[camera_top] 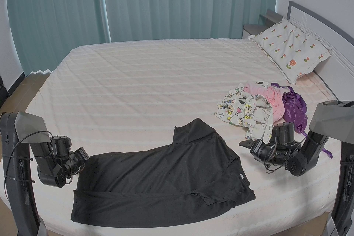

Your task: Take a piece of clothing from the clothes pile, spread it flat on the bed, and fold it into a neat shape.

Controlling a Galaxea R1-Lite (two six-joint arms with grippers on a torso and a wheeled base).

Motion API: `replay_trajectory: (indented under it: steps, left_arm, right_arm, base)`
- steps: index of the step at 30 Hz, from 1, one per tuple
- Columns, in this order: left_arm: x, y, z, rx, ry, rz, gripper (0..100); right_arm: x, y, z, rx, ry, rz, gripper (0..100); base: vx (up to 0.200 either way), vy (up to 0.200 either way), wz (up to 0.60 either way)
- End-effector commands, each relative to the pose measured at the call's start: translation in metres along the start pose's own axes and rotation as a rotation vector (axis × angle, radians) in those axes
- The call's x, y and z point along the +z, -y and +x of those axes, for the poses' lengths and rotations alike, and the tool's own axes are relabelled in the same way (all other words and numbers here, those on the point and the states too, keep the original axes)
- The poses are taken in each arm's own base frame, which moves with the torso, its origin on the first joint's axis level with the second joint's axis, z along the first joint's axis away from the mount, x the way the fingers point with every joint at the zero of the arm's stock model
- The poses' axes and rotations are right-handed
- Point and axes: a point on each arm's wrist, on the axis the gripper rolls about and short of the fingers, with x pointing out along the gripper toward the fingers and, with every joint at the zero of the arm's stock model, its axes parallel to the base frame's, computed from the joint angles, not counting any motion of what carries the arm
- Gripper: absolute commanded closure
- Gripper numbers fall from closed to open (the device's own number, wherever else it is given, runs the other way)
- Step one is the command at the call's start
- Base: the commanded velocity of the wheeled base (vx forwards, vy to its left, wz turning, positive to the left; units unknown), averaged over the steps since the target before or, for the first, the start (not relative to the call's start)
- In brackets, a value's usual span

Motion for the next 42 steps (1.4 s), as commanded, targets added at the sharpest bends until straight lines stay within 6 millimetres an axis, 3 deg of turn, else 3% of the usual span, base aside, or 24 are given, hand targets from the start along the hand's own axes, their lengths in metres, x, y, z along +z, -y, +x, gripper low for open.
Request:
replay_trajectory:
  steps: [1,5,6,9,19,25,33,34,42]
  left_arm:
    - [0.007,-0.008,0.0,0.018,0.022,-0.052,100]
    - [0.011,-0.012,-0.001,0.032,0.039,-0.071,100]
    - [0.013,-0.014,-0.001,0.044,0.055,-0.095,100]
    - [0.015,-0.015,-0.002,0.048,0.066,-0.143,100]
    - [0.021,-0.011,-0.009,0.036,0.082,-0.22,100]
    - [0.02,-0.011,-0.009,0.036,0.078,-0.218,100]
    - [0.018,-0.012,-0.009,0.04,0.072,-0.217,100]
    - [0.018,-0.011,-0.009,0.039,0.071,-0.216,100]
    - [0.02,-0.01,-0.009,0.038,0.079,-0.213,100]
  right_arm:
    - [0.023,-0.034,0.03,0.044,0.015,-0.053,0]
    - [0.025,-0.044,0.041,0.054,0.003,-0.083,0]
    - [0.021,-0.054,0.055,0.064,-0.014,-0.155,0]
    - [0.015,-0.06,0.069,0.068,-0.034,-0.232,0]
    - [0.012,-0.061,0.113,0.088,-0.026,-0.379,0]
    - [0.006,-0.05,0.127,0.076,-0.036,-0.411,0]
    - [0.008,-0.054,0.139,0.104,-0.025,-0.417,0]
    - [0.008,-0.053,0.14,0.093,-0.04,-0.416,100]
    - [0.017,-0.055,0.136,0.107,-0.039,-0.379,100]
  base:
    - [0.0,0.0,0.0]
    - [0.0,0.0,0.0]
    - [0.0,0.0,0.0]
    - [0.0,0.0,0.0]
    - [0.0,0.0,0.0]
    - [0.0,0.0,0.0]
    - [0.0,0.0,0.0]
    - [0.0,0.0,0.0]
    - [0.0,0.0,0.0]
